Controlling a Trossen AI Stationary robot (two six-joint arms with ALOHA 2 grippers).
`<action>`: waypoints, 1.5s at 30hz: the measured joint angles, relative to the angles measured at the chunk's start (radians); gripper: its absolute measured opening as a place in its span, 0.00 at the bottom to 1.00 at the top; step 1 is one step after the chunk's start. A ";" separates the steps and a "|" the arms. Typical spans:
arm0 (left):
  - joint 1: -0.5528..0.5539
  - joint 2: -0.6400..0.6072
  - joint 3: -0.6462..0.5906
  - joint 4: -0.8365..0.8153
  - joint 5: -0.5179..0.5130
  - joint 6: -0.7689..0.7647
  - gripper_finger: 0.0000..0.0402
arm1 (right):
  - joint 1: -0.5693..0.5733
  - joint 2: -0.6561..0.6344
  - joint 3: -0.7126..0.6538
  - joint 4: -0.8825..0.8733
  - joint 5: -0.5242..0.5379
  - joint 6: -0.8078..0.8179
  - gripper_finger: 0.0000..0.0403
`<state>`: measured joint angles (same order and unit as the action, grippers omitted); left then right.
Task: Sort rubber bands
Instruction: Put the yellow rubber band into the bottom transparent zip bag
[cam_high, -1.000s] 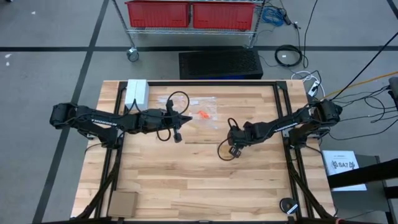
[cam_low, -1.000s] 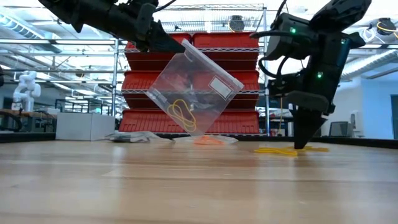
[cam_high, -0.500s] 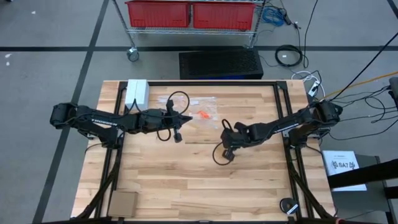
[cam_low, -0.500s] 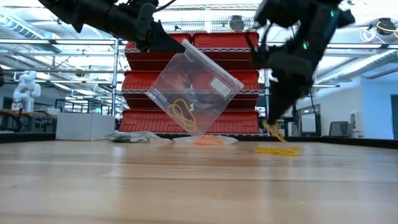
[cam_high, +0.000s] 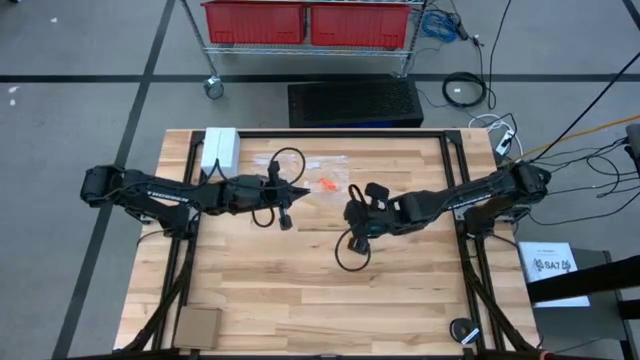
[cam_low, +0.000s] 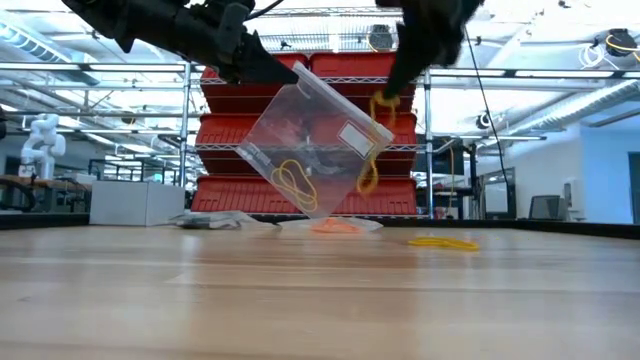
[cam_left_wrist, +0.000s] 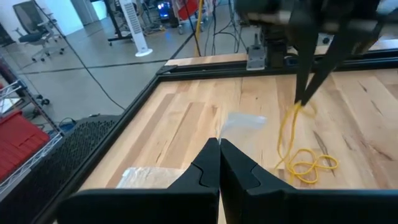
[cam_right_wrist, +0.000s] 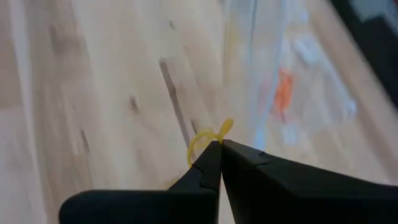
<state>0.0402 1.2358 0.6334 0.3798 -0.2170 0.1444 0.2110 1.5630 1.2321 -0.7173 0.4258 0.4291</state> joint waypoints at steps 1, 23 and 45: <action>0.000 0.000 0.000 0.000 0.002 0.000 0.00 | 0.003 0.000 0.024 -0.005 0.006 -0.016 0.00; 0.000 0.000 0.000 -0.006 0.084 0.002 0.00 | 0.023 -0.002 0.281 -0.014 0.087 -0.287 0.00; 0.000 0.000 0.000 0.013 0.084 -0.008 0.00 | -0.001 -0.002 0.301 0.029 0.125 -0.316 0.00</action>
<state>0.0401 1.2362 0.6334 0.3931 -0.1333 0.1366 0.2100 1.5612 1.5326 -0.6887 0.5510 0.1128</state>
